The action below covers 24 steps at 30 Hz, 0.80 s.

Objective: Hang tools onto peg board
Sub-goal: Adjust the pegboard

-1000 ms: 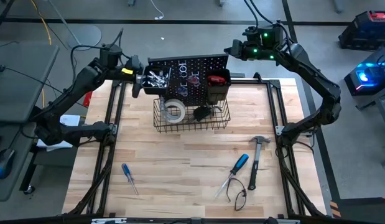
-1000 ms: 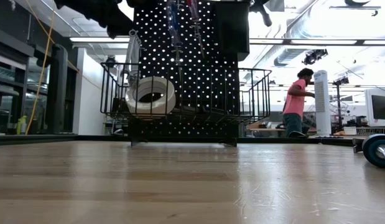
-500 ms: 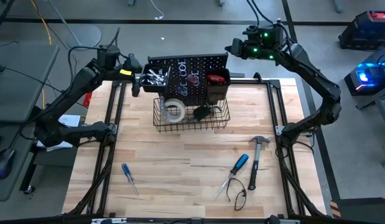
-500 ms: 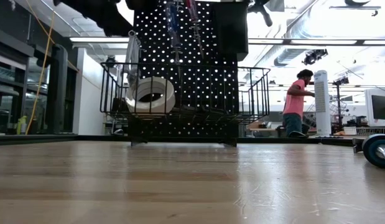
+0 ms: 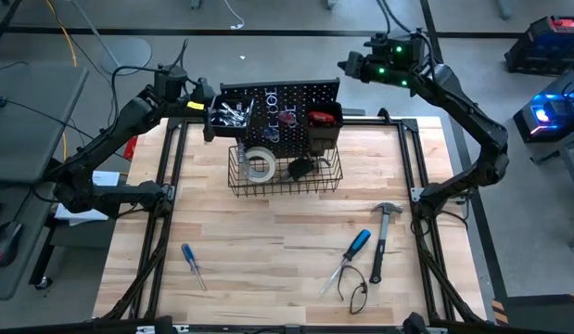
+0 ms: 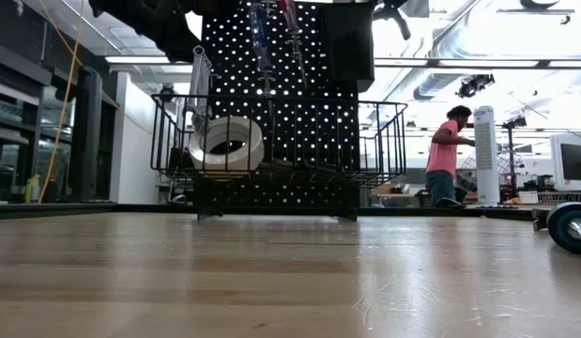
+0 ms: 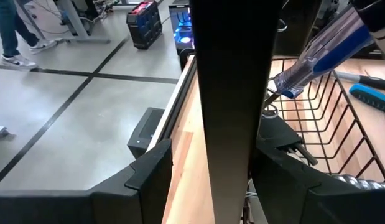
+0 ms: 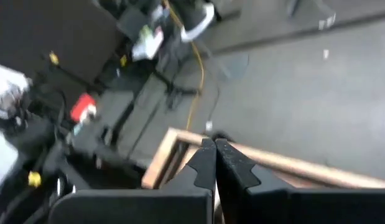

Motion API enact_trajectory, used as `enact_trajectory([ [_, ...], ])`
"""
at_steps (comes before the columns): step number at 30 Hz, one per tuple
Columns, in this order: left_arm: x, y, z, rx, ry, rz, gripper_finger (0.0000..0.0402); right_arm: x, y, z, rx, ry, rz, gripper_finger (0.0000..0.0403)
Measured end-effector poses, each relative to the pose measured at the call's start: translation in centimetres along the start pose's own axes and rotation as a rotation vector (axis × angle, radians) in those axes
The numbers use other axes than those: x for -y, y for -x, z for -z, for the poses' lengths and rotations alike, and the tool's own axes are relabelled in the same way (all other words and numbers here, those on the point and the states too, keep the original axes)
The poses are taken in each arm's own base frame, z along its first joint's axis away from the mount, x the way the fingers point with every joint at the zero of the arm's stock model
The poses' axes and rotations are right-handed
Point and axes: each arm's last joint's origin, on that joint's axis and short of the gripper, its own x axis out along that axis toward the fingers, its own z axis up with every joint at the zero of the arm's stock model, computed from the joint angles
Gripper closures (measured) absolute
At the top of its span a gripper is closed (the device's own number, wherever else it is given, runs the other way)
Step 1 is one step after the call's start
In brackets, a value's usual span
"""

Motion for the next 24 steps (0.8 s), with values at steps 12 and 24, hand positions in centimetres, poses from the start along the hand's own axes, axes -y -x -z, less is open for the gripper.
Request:
enact_trajectory([
  [12,-0.4,0.3,0.2,-0.007,0.010,-0.028,0.0206,-1.4,0.6,-2.6,0.266,0.089,-0.147,0.0402],
  [24,-0.1,1.3,-0.4,0.027,-0.019,-0.074,0.0206,-1.2,0.6,-2.4,0.240,0.090,-0.143,0.0402],
])
